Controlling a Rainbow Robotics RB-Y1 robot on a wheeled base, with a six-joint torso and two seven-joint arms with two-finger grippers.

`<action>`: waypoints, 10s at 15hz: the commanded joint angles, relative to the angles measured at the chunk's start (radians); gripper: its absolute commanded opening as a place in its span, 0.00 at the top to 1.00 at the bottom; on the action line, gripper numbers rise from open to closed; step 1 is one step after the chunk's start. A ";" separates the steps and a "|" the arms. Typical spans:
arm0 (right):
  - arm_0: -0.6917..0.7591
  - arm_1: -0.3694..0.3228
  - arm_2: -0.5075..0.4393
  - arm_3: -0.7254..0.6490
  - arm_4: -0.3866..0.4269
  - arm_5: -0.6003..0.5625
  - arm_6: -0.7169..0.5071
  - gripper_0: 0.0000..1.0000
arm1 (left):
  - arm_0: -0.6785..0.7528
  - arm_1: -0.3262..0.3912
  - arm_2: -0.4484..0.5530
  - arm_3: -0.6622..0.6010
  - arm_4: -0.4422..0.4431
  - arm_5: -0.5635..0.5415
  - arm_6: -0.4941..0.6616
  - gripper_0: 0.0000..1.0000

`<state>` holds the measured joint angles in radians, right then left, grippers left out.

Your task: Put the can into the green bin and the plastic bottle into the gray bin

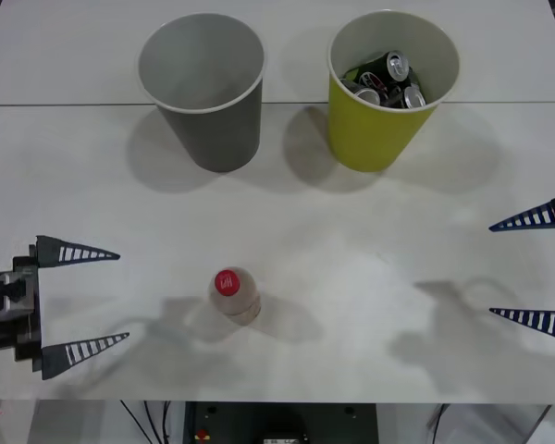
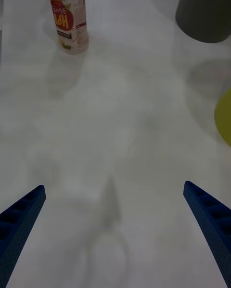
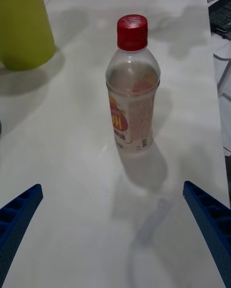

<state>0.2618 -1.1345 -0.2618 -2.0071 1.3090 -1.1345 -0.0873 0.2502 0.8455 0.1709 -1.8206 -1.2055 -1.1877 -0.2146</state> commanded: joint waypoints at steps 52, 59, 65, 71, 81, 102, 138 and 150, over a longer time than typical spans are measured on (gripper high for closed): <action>0.000 0.000 0.000 0.000 0.000 0.000 0.000 0.00 | -0.318 -0.562 -0.206 0.458 -0.117 -0.061 -0.272 1.00; 0.000 0.000 0.000 0.000 0.000 0.000 0.000 0.00 | -0.315 -0.484 -0.185 0.350 -0.114 -0.086 -0.085 1.00; 0.000 0.000 0.000 0.000 0.000 0.000 0.000 0.00 | -0.275 -0.384 -0.106 0.196 -0.180 -0.066 0.228 1.00; 0.000 0.000 0.000 0.000 0.000 0.000 0.000 0.00 | -0.206 -0.255 0.015 -0.141 -0.460 -0.116 0.690 1.00; 0.000 0.000 0.000 0.000 0.000 0.000 0.000 0.00 | -0.318 0.283 0.019 -0.209 -0.347 -0.092 1.202 1.00; 0.000 0.000 0.000 0.000 0.000 0.000 0.000 0.00 | -1.434 0.058 -0.441 0.495 -0.589 -0.383 1.374 1.00; 0.000 0.000 0.000 0.000 0.000 0.000 0.000 0.00 | -1.089 0.259 -0.274 0.366 -0.273 -0.277 1.104 0.00; 0.000 0.000 0.000 0.000 0.000 0.000 0.000 0.00 | -0.532 0.221 0.096 0.034 -0.289 -0.333 0.644 0.00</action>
<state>0.2618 -1.1345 -0.2618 -2.0072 1.3090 -1.1345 -0.0873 -0.3011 1.0801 0.2470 -1.7820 -1.4937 -1.5093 0.4521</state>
